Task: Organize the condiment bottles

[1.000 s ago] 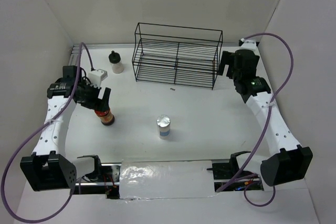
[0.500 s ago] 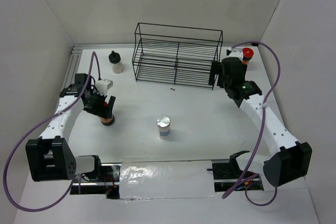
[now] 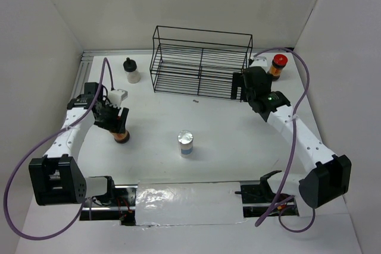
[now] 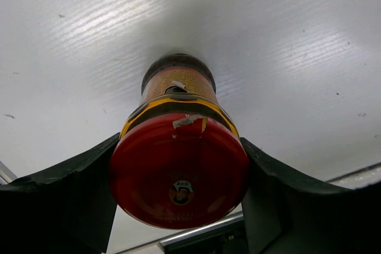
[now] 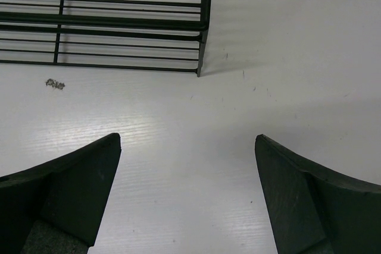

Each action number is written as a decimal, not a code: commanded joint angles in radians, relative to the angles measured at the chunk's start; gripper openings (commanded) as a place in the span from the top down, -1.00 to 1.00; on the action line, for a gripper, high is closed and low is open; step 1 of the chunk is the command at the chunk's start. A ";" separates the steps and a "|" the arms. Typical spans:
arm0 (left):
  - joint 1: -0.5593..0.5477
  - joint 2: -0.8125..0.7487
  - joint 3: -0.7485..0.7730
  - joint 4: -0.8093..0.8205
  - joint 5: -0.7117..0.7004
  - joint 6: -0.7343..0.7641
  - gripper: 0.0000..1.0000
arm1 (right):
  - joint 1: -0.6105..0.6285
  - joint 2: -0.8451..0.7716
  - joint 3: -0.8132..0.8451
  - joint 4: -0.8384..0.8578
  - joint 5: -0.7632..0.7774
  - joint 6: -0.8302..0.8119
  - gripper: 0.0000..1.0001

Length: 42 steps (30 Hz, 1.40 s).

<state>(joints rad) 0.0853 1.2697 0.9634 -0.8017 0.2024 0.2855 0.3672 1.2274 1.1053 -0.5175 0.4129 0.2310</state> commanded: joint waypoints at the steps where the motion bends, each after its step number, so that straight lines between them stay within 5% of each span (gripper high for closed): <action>1: -0.007 -0.029 0.132 -0.057 0.051 0.007 1.00 | 0.015 0.012 0.042 -0.015 0.032 -0.001 -1.00; 9: -0.133 0.057 0.489 -0.264 0.198 0.030 1.00 | 0.102 -0.020 0.027 0.141 -0.208 -0.256 -1.00; 14: -0.267 0.138 0.693 -0.324 0.299 0.044 1.00 | 0.235 -0.051 -0.083 0.553 -0.725 -0.441 -1.00; 17: -0.306 0.166 0.767 -0.344 0.327 0.046 1.00 | 0.315 -0.010 -0.079 0.668 -0.752 -0.521 -1.00; 22: -0.373 0.172 0.813 -0.353 0.341 0.080 1.00 | 0.452 0.145 0.019 0.616 -0.781 -0.660 -1.00; 34: -0.441 0.145 0.782 -0.358 0.385 0.112 1.00 | 0.539 0.277 -0.022 0.907 -0.832 -0.556 -0.96; 42: -0.443 0.125 0.782 -0.327 0.371 0.107 1.00 | 0.536 0.328 -0.015 0.938 -0.827 -0.521 -0.35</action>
<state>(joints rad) -0.3367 1.4597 1.7210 -1.2137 0.4801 0.3901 0.8963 1.5417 1.0737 0.3641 -0.4084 -0.3176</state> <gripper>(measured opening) 0.797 0.696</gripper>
